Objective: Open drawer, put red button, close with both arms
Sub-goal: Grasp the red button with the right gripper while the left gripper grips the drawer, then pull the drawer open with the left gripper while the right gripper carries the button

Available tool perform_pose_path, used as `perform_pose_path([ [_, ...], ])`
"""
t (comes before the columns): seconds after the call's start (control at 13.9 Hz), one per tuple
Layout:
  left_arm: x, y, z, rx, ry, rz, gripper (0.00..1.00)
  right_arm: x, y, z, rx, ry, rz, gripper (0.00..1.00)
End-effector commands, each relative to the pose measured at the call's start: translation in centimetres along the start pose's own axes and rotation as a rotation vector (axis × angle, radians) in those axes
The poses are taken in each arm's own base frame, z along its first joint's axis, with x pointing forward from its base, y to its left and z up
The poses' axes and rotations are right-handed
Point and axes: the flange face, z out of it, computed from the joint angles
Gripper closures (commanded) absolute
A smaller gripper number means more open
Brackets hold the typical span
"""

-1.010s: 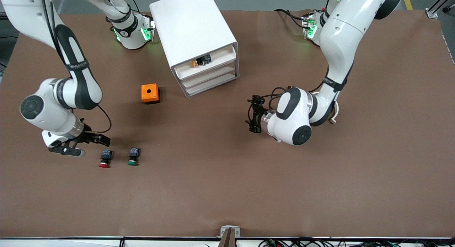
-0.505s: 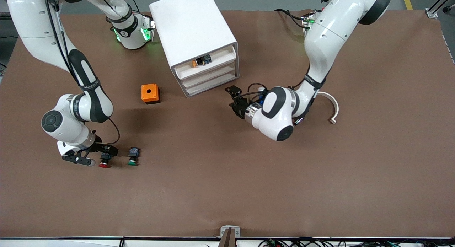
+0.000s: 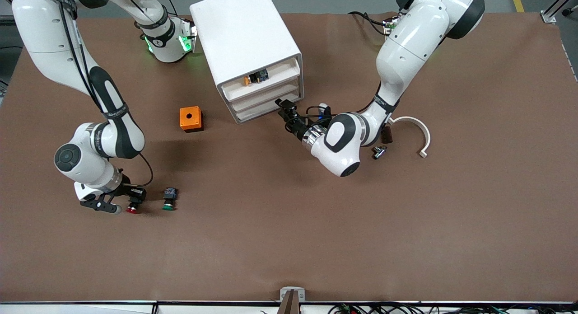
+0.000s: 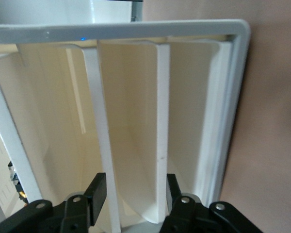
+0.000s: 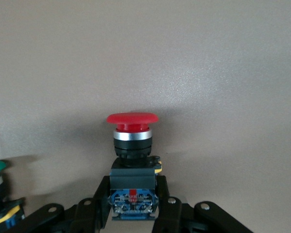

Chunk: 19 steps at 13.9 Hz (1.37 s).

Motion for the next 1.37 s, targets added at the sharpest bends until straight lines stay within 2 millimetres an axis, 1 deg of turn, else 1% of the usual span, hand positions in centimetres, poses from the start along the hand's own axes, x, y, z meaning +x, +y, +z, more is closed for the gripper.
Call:
perform_pose_path([
  [0.0,-0.8,-0.9,1.7,0.055,0.001,0.004,0.47,0.3,-1.3,-3.5,0.003,-0.048,0.083,1.00],
  [0.14,-0.8,-0.9,2.0,0.079,-0.003,0.000,0.48,-0.6,-3.0,-7.6,-0.014,-0.115,0.148,1.00],
  [0.22,-0.8,-1.1,2.3,0.096,-0.001,0.000,0.48,-1.2,-4.3,-10.3,-0.023,-0.139,0.191,1.00],
  [0.29,-0.7,-0.8,2.7,0.108,-0.001,-0.006,0.49,-1.9,-5.6,-12.5,-0.030,-0.152,0.216,1.00],
  [0.43,-0.8,-0.8,4.6,0.122,0.017,-0.009,0.50,-3.8,-8.5,-17.0,-0.041,-0.166,0.283,1.00],
  [0.58,-0.8,-0.9,5.2,0.124,0.026,-0.009,0.50,-5.8,-11.8,-19.7,-0.055,-0.174,0.341,1.00],
  [0.65,-0.8,-1.1,5.9,0.122,0.036,-0.007,0.50,-6.8,-13.5,-20.8,-0.059,-0.170,0.368,1.00],
  [0.72,-0.8,-1.1,6.2,0.123,0.040,-0.007,0.54,-8.0,-15.6,-21.7,-0.063,-0.165,0.405,1.00],
  [0.79,-0.8,-1.1,6.1,0.122,0.039,-0.007,0.66,-9.4,-18.1,-22.2,-0.065,-0.157,0.448,1.00],
  [0.87,-0.9,-1.2,6.2,0.122,0.040,-0.003,0.83,-10.6,-20.1,-22.3,-0.070,-0.153,0.480,1.00],
  [0.94,-0.9,-1.2,6.1,0.122,0.039,-0.004,0.97,-11.8,-22.0,-22.4,-0.071,-0.149,0.508,1.00],
  [1.01,-0.9,-1.2,6.1,0.123,0.039,-0.002,1.00,-12.7,-23.3,-22.4,-0.075,-0.147,0.534,1.00],
  [1.15,-0.9,-1.1,5.9,0.120,0.036,-0.003,1.00,-14.6,-25.8,-22.5,-0.081,-0.143,0.577,1.00],
  [1.3,-0.8,-0.9,5.0,0.117,0.023,-0.008,1.00,-16.7,-28.2,-22.7,-0.087,-0.139,0.615,1.00],
])
